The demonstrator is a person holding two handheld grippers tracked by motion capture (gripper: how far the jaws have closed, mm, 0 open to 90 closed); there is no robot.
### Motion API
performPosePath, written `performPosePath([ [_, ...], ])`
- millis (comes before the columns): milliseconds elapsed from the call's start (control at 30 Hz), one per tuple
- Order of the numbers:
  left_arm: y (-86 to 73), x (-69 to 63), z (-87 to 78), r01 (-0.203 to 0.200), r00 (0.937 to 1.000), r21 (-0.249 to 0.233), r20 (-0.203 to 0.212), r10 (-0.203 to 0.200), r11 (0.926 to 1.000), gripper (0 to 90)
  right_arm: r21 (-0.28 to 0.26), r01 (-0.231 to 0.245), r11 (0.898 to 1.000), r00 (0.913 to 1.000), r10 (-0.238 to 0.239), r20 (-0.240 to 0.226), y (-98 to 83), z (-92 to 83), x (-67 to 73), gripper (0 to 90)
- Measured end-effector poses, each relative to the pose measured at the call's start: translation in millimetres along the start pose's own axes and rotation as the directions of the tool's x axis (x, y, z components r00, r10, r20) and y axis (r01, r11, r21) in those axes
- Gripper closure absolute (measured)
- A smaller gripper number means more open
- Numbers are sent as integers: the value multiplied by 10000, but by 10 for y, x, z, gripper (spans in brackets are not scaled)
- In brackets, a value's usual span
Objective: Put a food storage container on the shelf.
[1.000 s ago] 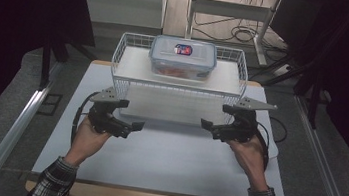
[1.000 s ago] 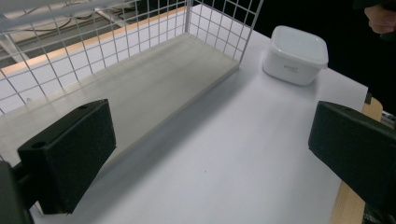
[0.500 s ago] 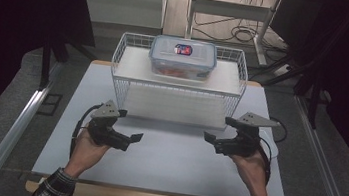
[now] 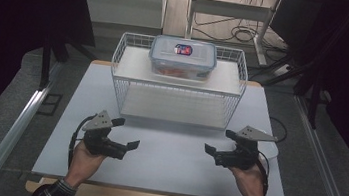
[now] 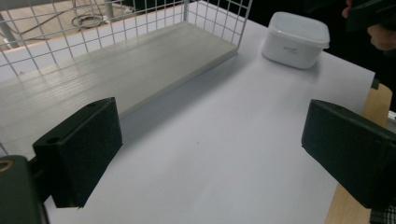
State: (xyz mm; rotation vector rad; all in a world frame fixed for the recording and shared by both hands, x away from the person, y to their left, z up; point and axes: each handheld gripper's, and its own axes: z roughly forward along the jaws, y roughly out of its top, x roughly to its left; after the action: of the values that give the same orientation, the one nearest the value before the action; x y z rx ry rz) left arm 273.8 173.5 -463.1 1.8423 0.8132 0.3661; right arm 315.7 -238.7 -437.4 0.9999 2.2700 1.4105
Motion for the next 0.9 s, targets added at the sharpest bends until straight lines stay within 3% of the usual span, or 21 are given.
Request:
performPosePath([
  [100,-68,-36,16,-316,9992,233,-251,322,9992,45,179,79,9998,10000,-80,17,-66,14,42,35],
  [400,-298,-102,51,-613,9942,987,-815,695,9932,37,221,118,9997,9998,-121,157,-269,43,141,38],
  [700,-496,-138,81,-694,9933,1723,-788,840,9826,31,750,57,9972,9999,-63,83,-449,103,189,38],
  [900,-516,-119,82,-641,9928,1744,-884,804,9826,31,1062,-133,9943,9999,121,122,-495,133,155,38],
])
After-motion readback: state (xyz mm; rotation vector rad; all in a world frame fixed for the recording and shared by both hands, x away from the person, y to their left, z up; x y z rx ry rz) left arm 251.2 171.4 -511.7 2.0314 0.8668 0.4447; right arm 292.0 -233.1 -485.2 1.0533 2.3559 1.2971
